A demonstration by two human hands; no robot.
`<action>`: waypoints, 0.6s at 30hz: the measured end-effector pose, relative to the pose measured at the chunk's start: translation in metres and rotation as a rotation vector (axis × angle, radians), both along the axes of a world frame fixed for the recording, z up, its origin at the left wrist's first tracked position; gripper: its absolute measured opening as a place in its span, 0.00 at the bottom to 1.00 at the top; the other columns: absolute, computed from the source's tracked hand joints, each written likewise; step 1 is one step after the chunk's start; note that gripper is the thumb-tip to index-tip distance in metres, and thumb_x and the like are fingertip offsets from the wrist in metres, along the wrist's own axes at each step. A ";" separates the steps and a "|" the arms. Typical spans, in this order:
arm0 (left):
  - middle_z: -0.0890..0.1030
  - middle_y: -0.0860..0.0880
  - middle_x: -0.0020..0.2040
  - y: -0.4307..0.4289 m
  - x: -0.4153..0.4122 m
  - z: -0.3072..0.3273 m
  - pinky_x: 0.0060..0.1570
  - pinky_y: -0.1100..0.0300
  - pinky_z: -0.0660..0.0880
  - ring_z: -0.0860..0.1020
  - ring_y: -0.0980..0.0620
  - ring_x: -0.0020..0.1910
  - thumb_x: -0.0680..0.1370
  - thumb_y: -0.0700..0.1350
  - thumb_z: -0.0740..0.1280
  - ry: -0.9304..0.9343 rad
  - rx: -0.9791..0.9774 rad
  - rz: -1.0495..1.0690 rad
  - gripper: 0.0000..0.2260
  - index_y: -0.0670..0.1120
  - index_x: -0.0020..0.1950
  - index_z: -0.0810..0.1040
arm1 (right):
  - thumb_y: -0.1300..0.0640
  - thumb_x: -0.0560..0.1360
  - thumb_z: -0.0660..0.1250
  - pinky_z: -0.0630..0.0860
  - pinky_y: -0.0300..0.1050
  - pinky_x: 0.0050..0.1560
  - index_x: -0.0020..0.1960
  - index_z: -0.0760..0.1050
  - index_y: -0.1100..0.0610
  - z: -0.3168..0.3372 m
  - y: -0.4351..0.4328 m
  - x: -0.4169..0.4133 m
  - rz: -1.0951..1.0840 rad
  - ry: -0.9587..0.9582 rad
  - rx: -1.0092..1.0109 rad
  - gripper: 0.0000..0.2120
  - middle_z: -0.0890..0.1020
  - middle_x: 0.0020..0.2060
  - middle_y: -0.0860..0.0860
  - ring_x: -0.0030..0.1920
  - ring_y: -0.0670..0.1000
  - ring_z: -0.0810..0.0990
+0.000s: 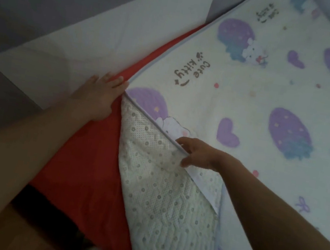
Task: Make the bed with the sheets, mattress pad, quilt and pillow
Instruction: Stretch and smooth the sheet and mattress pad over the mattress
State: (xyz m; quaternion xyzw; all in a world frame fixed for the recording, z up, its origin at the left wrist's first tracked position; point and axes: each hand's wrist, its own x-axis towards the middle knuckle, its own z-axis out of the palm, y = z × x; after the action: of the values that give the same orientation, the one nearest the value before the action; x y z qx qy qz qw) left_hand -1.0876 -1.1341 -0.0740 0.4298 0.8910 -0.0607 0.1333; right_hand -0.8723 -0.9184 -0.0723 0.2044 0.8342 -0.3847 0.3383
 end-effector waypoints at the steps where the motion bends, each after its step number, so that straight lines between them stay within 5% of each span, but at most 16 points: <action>1: 0.52 0.47 0.78 -0.003 0.009 0.000 0.74 0.46 0.53 0.51 0.45 0.77 0.74 0.36 0.63 -0.043 0.093 0.056 0.35 0.47 0.78 0.52 | 0.62 0.69 0.71 0.69 0.40 0.49 0.66 0.69 0.51 -0.001 0.010 0.008 0.022 -0.036 0.074 0.27 0.75 0.57 0.50 0.55 0.50 0.73; 4: 0.67 0.40 0.72 -0.006 0.049 0.001 0.72 0.48 0.57 0.62 0.38 0.73 0.74 0.36 0.58 -0.181 0.420 0.210 0.25 0.39 0.72 0.67 | 0.52 0.70 0.71 0.61 0.51 0.66 0.71 0.64 0.46 -0.011 0.028 0.035 0.203 -0.147 0.423 0.32 0.71 0.67 0.51 0.66 0.56 0.67; 7: 0.74 0.35 0.65 -0.004 0.090 -0.012 0.69 0.46 0.62 0.69 0.33 0.67 0.70 0.39 0.56 -0.237 0.551 0.170 0.24 0.34 0.65 0.74 | 0.50 0.74 0.66 0.58 0.51 0.63 0.62 0.72 0.48 -0.014 0.029 0.050 0.238 -0.044 0.549 0.16 0.76 0.56 0.50 0.63 0.54 0.70; 10: 0.68 0.38 0.71 0.001 0.119 -0.026 0.73 0.53 0.58 0.65 0.40 0.72 0.74 0.34 0.60 -0.291 0.548 0.186 0.22 0.37 0.69 0.69 | 0.54 0.77 0.63 0.65 0.48 0.55 0.50 0.73 0.53 -0.009 0.024 0.056 0.183 0.069 0.421 0.04 0.77 0.48 0.50 0.53 0.54 0.75; 16: 0.66 0.42 0.73 -0.004 0.159 -0.015 0.73 0.58 0.57 0.63 0.47 0.73 0.76 0.34 0.65 -0.381 0.645 0.357 0.23 0.41 0.71 0.68 | 0.60 0.78 0.62 0.73 0.41 0.35 0.44 0.71 0.53 0.023 0.001 0.058 -0.038 0.042 -0.025 0.05 0.76 0.40 0.51 0.39 0.51 0.77; 18: 0.68 0.43 0.72 -0.014 0.171 -0.006 0.69 0.64 0.56 0.65 0.48 0.72 0.76 0.35 0.65 -0.411 0.667 0.411 0.23 0.42 0.71 0.69 | 0.60 0.79 0.62 0.76 0.43 0.32 0.49 0.74 0.59 0.030 -0.012 0.054 -0.135 -0.021 -0.187 0.03 0.78 0.39 0.55 0.37 0.53 0.79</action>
State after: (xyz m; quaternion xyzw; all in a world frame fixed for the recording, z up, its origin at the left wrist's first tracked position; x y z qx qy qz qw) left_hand -0.9170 -1.1483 -0.0798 0.2662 0.8838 0.3448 0.1710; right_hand -0.8187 -0.9302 -0.0426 0.2318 0.7753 -0.4807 0.3378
